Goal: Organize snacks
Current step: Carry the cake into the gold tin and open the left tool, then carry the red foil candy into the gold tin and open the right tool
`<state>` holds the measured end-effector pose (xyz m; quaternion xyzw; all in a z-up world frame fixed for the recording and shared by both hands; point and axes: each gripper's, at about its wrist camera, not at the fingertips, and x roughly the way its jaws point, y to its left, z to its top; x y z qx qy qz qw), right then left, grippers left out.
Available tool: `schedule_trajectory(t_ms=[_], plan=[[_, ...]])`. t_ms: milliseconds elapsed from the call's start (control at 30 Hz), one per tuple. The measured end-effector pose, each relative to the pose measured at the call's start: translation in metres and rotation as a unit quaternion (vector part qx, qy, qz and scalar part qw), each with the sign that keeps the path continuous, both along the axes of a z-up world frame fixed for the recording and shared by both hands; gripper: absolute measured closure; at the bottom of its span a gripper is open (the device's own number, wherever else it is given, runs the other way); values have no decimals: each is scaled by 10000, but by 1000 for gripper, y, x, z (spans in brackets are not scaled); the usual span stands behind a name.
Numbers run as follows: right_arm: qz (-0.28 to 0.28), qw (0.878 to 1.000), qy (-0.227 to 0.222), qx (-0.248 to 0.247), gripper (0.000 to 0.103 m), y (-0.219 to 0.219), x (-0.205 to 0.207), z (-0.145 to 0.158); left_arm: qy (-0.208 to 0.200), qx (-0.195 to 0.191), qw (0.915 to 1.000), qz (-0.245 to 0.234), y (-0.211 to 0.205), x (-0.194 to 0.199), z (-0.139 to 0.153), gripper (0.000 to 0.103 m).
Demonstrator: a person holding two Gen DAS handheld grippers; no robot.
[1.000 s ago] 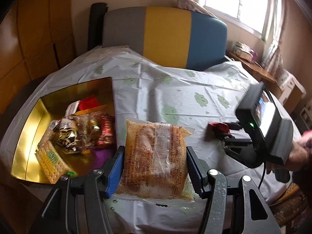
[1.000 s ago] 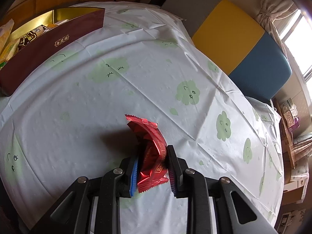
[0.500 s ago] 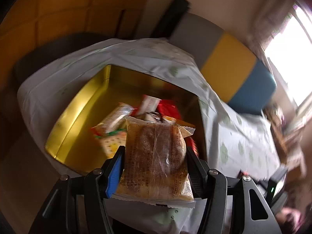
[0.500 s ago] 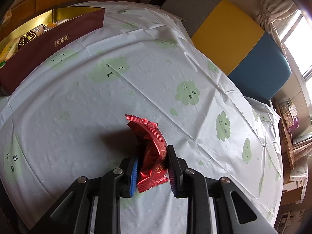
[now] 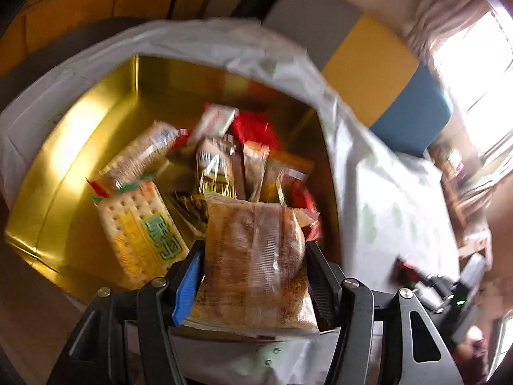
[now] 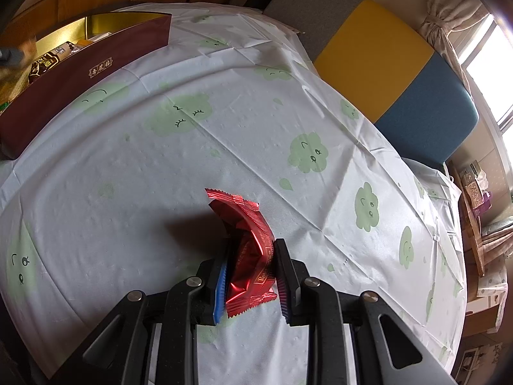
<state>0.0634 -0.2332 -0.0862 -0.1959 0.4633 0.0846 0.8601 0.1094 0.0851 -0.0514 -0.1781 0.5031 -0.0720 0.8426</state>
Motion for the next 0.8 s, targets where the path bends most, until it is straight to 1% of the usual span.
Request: schedule_trajectory(t_ms=[33,100,200,333,400,433,500,567,667,800], plan=[[-2,10000,-2,1,77,0,0,0,63,3,10000,52,0,2,-4,41],[-1,10000,-2,-4,77,0,0,0,9,73,9999,78,0,1,-4,40],[-2,10000,0,-10,77,0,0,0,-187,385,9991,60,0,-5,0,39],[-9,10000,-10,-20,77,0,0,0,-413,1222,9916,40,-7,-17,3,41],[-16,10000,-16,-22,77,0,0,0,-486,1404,9889,38,-8,-19,2,43],[-15,10000,-16,-23,77,0,0,0,-571,1637,9849,28,-11,-23,2,45],[-24,10000,-20,-25,77,0,-1,-1,-671,1902,9794,26,-14,-24,2,49],[-22,10000,-20,-27,77,0,-1,0,-690,1987,9776,-37,-15,-25,0,50],[-25,10000,-22,-25,77,0,-1,0,-634,2031,9771,-56,-16,-25,-3,52],[-50,10000,-29,-7,77,0,-1,-1,-631,1926,9792,-22,-15,-28,-1,52]])
